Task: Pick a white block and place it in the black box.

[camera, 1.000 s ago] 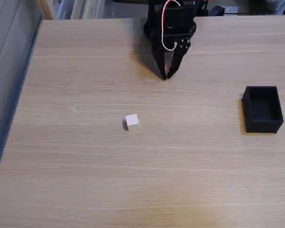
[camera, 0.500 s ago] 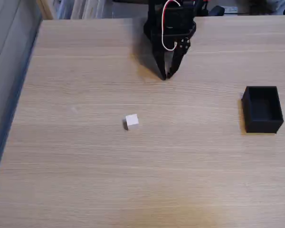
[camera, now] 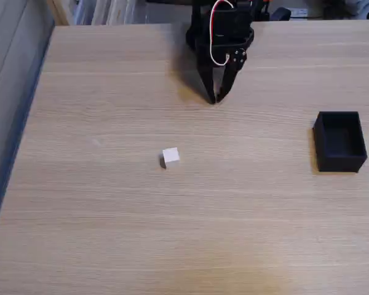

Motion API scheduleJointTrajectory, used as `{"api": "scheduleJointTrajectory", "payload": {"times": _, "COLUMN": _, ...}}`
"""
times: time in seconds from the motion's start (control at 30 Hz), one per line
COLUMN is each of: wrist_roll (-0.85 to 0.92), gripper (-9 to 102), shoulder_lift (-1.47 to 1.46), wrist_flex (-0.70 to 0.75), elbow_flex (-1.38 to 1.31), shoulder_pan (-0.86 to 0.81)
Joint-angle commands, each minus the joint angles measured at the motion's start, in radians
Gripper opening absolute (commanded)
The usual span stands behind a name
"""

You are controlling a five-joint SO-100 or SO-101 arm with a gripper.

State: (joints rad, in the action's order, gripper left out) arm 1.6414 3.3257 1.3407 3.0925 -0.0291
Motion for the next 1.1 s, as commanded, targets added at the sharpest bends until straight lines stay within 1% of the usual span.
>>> {"api": "scheduleJointTrajectory", "payload": {"times": 0.0, "wrist_roll": 0.038, "gripper": 0, "shoulder_lift": 0.006, "wrist_flex": 0.006, "elbow_flex": -0.011, "shoulder_pan": -0.009}}
{"api": "scheduleJointTrajectory", "payload": {"times": 0.17, "wrist_roll": 0.021, "gripper": 0, "shoulder_lift": 0.005, "wrist_flex": 0.037, "elbow_flex": -0.080, "shoulder_pan": -0.014}}
{"api": "scheduleJointTrajectory", "payload": {"times": 0.27, "wrist_roll": 0.038, "gripper": 3, "shoulder_lift": -0.034, "wrist_flex": 0.041, "elbow_flex": -0.141, "shoulder_pan": -0.041}}
{"api": "scheduleJointTrajectory", "payload": {"times": 0.53, "wrist_roll": 0.052, "gripper": 13, "shoulder_lift": -0.310, "wrist_flex": -0.020, "elbow_flex": -0.339, "shoulder_pan": -0.115}}
{"api": "scheduleJointTrajectory", "payload": {"times": 0.67, "wrist_roll": 0.133, "gripper": 17, "shoulder_lift": -0.483, "wrist_flex": -0.037, "elbow_flex": -0.430, "shoulder_pan": -0.189}}
{"api": "scheduleJointTrajectory", "payload": {"times": 0.83, "wrist_roll": 0.245, "gripper": 23, "shoulder_lift": -0.630, "wrist_flex": -0.146, "elbow_flex": -0.465, "shoulder_pan": -0.311}}
{"api": "scheduleJointTrajectory", "payload": {"times": 0.93, "wrist_roll": 0.347, "gripper": 27, "shoulder_lift": -0.706, "wrist_flex": -0.216, "elbow_flex": -0.474, "shoulder_pan": -0.377}}
{"api": "scheduleJointTrajectory", "payload": {"times": 1.07, "wrist_roll": 0.376, "gripper": 28, "shoulder_lift": -0.865, "wrist_flex": -0.291, "elbow_flex": -0.546, "shoulder_pan": -0.414}}
